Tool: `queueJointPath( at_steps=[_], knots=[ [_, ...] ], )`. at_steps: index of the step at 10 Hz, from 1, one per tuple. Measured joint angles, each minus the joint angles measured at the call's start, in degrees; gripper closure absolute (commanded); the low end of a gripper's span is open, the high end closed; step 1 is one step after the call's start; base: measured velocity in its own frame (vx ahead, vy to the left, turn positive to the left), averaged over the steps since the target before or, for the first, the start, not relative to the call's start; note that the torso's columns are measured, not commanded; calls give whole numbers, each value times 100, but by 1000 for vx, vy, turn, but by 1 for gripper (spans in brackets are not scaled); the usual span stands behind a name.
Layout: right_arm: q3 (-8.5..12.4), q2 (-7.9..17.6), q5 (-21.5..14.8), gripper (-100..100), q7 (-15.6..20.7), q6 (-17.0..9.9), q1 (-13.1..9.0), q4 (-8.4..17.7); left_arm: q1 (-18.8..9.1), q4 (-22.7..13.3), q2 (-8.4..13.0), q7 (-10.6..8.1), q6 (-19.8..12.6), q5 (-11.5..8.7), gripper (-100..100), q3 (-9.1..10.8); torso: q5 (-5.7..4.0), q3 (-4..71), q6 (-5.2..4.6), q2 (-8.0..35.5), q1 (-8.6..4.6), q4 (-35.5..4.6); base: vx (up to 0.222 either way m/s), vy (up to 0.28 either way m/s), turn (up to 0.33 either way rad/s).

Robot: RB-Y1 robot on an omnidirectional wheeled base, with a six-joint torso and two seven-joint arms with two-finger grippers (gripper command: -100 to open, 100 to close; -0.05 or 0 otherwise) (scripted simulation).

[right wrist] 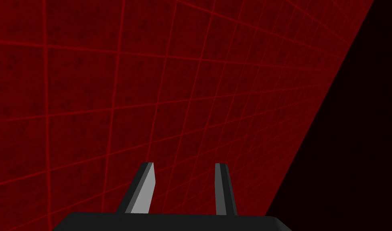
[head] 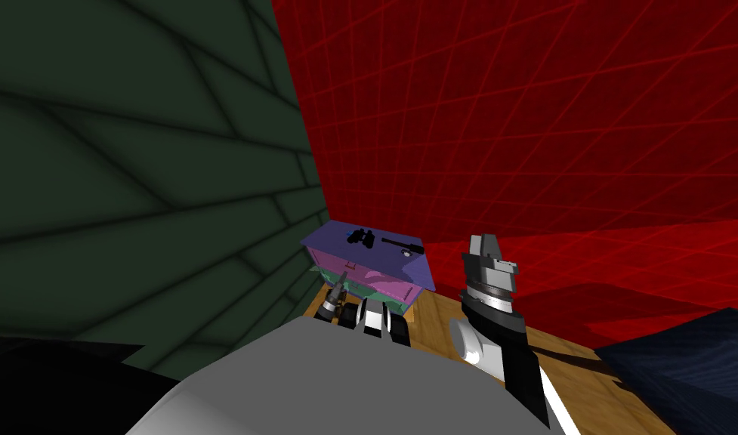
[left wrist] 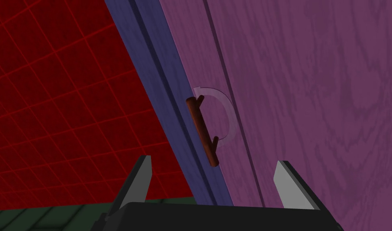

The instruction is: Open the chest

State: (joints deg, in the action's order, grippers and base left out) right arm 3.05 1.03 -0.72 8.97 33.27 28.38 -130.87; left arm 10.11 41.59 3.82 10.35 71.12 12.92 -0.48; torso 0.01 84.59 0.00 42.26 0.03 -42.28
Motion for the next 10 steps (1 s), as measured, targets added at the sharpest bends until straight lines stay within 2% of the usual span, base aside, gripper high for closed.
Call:
queueJointPath(
  at_steps=[6, 7, 8, 10],
  knots=[
    [0, 0, 0, 0, 0, 0, 0, 0, 1, 1, -2, 0, -4, 1, -100, 0, 0, -1, -1, 0, 0, 0, 0, 2, -6],
    [0, 0, 0, 0, 0, 0, 0, 0, -71, -122, 80, 16, 50, -11, -100, 11, -1, -3, 0, 4, -1, -1, -11, -6, 15],
    [0, 0, 0, 0, 0, 0, 0, 0, -42, -4, 181, -9, 1, -11, -100, 5, -2, -4, 0, 6, -6, -2, -26, -16, 13],
    [0, 0, 0, 0, 0, 0, 0, 0, -170, 1, 268, -56, -104, -44, -100, 17, -2, -5, 0, 7, -8, -2, -27, -15, 3]
  ],
)
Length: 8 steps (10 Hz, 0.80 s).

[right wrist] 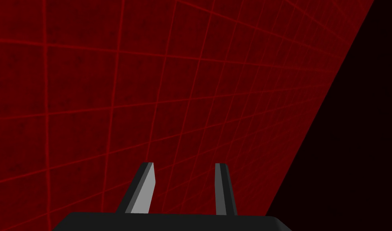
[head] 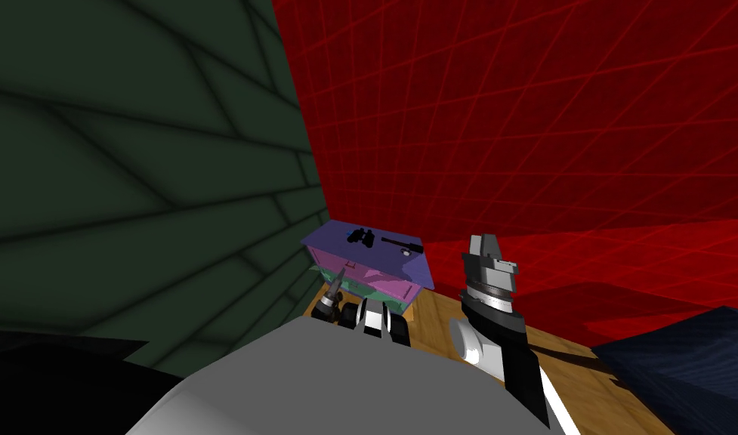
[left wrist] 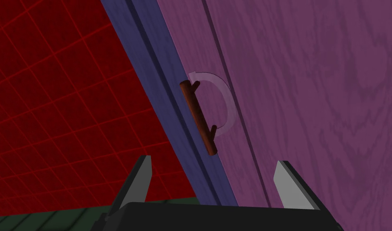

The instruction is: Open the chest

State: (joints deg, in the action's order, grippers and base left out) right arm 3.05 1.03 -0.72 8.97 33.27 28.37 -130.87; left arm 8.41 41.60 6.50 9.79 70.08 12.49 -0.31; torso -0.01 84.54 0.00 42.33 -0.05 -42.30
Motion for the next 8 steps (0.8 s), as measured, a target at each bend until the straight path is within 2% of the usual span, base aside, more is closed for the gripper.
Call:
queueJointPath(
  at_steps=[3, 5, 6, 7, 8],
  knots=[
    [0, 0, 0, 0, 0, 0, 0, 0, -58, 249, -30, -81, -314, -29, -100, -13, 1, 4, 0, -6, 5, 2, -26, -14, 8],
    [0, 0, 0, 0, 0, 0, 0, 0, -226, 251, 3, -153, -496, -79, -100, 3, 0, 2, 0, -3, 2, 1, -30, -20, 6],
    [0, 0, 0, 0, 0, 0, 0, 0, -249, 352, -35, -201, -635, -94, -100, 0, 1, 3, 0, -4, 5, 1, -27, -7, 6],
    [0, 0, 0, 0, 0, 0, 0, 0, -325, 306, -157, -211, -707, -111, -100, 6, 2, 3, 0, -6, 7, 2, -12, -4, -2],
    [0, 0, 0, 0, 0, 0, 0, 0, -334, 296, -172, -209, -716, -113, -100, 6, 2, 5, 1, -9, 9, 3, -1, -13, -3]
  ],
)
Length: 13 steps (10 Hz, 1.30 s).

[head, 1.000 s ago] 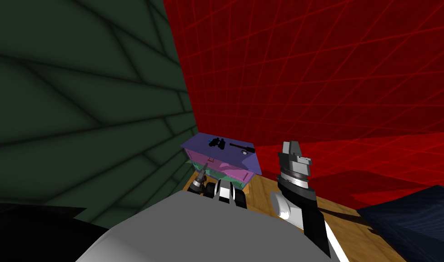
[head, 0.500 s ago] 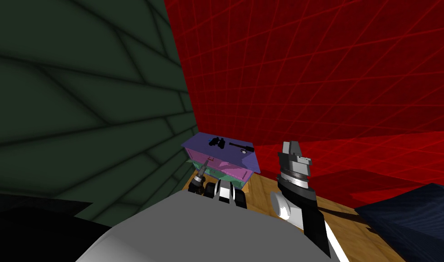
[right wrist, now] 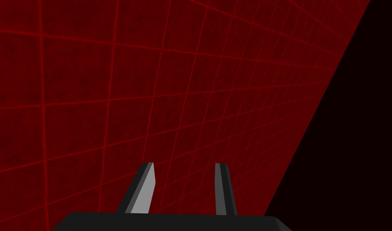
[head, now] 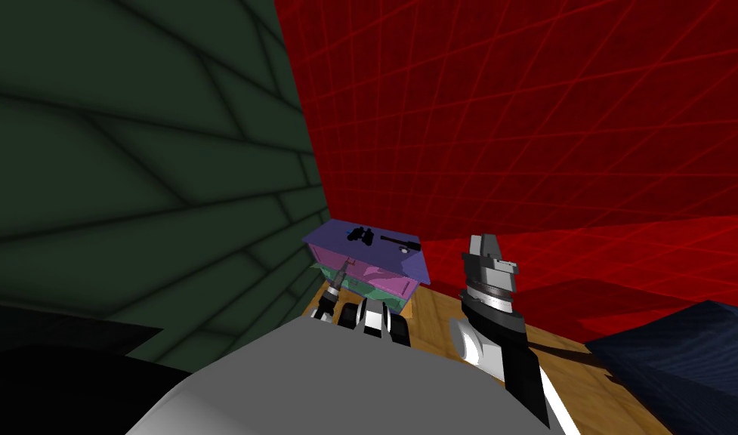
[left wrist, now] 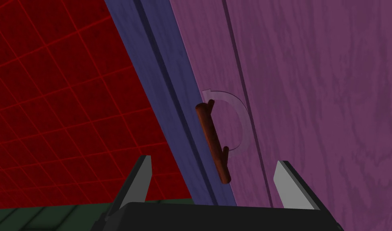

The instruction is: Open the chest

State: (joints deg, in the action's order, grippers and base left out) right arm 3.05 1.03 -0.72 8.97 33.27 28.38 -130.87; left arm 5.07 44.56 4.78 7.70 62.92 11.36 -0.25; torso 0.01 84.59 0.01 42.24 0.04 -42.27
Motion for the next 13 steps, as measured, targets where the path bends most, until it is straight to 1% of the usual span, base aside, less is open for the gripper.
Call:
queueJointPath(
  at_steps=[1, 4, 5, 7, 8, 11, 12, 13],
  knots=[
    [0, 0, 0, 0, 0, 0, 0, 0, -150, -102, 26, -11, -31, -23, -100, 22, -1, 2, -2, -3, -4, 0, 4, -17, -6],
    [0, 0, 0, 0, 0, 0, 0, 0, -238, 103, 56, -74, -312, -35, -100, 18, -1, -3, -1, 5, -6, -2, 2, -15, -1],
    [0, 0, 0, 0, 0, 0, 0, 0, -244, 111, 56, -79, -339, -35, 100, 18, 0, -4, 0, 6, -2, -1, 0, 11, 6],
    [0, 0, 0, 0, 0, 0, 0, 0, -127, -64, 17, -21, -110, -21, 100, 16, -5, -8, 0, 18, -4, -11, -2, 16, 0],
    [0, 0, 0, 0, 0, 0, 0, 0, -120, -75, 11, -20, -72, -20, 100, 11, -8, -8, 0, 11, -11, -8, -91, -4, 19],
    [0, 0, 0, 0, 0, -1, -3, 1, -190, 99, 83, -125, -309, -10, 100, -6, -11, -32, 1, 59, -11, -28, -201, 4, 28],
    [0, 0, 0, 0, 0, -1, -3, 1, -264, 59, 118, -163, -361, -11, 100, -9, -16, -28, 6, 52, -11, -33, -230, -22, 37],
    [0, 0, 0, 0, 0, -1, -3, 1, -249, 157, 157, -211, -458, -6, 100, -16, -24, -23, 3, 50, -30, -41, -104, -10, 22]
  ],
)
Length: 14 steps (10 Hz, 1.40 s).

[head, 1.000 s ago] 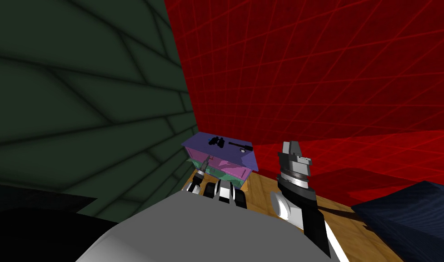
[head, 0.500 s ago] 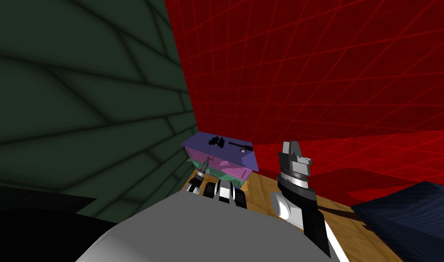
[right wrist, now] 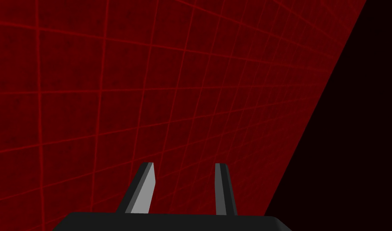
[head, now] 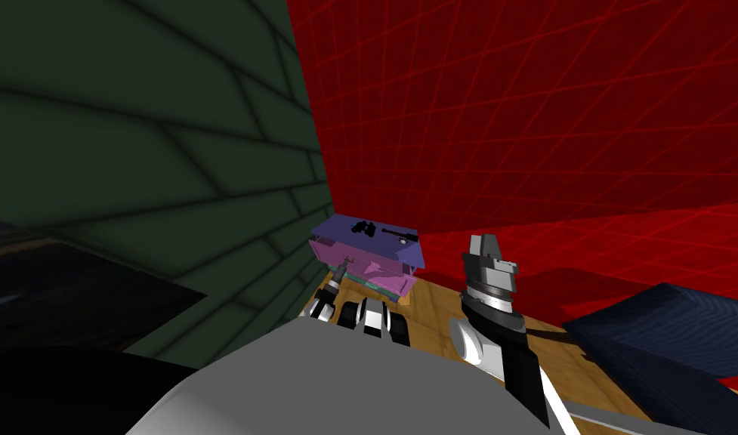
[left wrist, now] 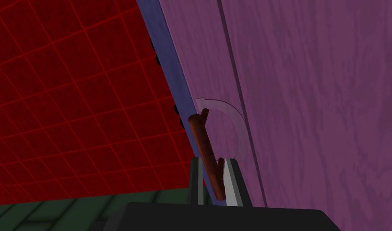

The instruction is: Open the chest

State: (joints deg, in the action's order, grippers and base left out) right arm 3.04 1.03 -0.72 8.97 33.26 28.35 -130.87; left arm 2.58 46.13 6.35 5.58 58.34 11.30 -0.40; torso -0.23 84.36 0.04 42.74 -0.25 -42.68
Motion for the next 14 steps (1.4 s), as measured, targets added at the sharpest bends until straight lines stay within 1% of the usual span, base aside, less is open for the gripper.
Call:
queueJointPath(
  at_steps=[1, 3, 5, 6, 7, 8, 9, 10, 11, 14],
  knots=[
    [0, 0, 0, 0, 0, 0, 1, 0, 29, -6, 8, -13, -44, 0, 100, 2, 1, 21, -11, -42, -5, 9, -125, 30, 27],
    [0, 0, 0, 0, 0, 0, 1, 0, 77, 78, 40, -65, -64, 23, 100, -24, 6, 9, -3, -17, 10, 10, -163, 17, 27],
    [0, 1, 0, 0, 0, 0, 0, 0, 88, 118, 74, -111, -38, 40, 100, -45, 1, -3, 3, 4, 18, -2, -139, 30, 7],
    [0, 0, 0, 0, 0, 0, 2, 0, 113, 107, 73, -121, -56, 46, -100, -54, 1, 13, 0, -30, 9, 6, -84, 7, -11],
    [0, 0, 0, 0, 0, 0, 1, 0, -69, 36, 102, -147, -156, 22, -100, -40, 9, 23, -5, -45, 9, 25, -91, 0, -12],
    [0, 0, 0, 0, 0, 0, 2, 0, -88, 142, 126, -186, -280, 16, -100, -46, 17, 25, -4, -50, 15, 36, -83, -11, -2],
    [0, 0, 0, 0, 0, 0, 2, 0, -176, 117, 159, -221, -355, 1, -100, -39, 19, 26, -6, -53, 20, 36, -92, -11, -7],
    [0, 0, 0, 0, 0, 0, 2, 0, -272, 167, 193, -264, -478, -14, -100, -37, 21, 23, -6, -48, 23, 36, -92, -11, -13],
    [0, 0, 0, 0, 0, 0, 2, 0, -414, 152, 214, -295, -596, -33, -100, -28, 23, 21, -5, -45, 25, 38, -64, -6, -8],
    [0, 0, 0, 0, 0, 0, 2, 0, -522, 419, 254, -379, -952, -50, -100, -46, 23, 20, -4, -44, 24, 40, -74, -9, -8]
  ],
)
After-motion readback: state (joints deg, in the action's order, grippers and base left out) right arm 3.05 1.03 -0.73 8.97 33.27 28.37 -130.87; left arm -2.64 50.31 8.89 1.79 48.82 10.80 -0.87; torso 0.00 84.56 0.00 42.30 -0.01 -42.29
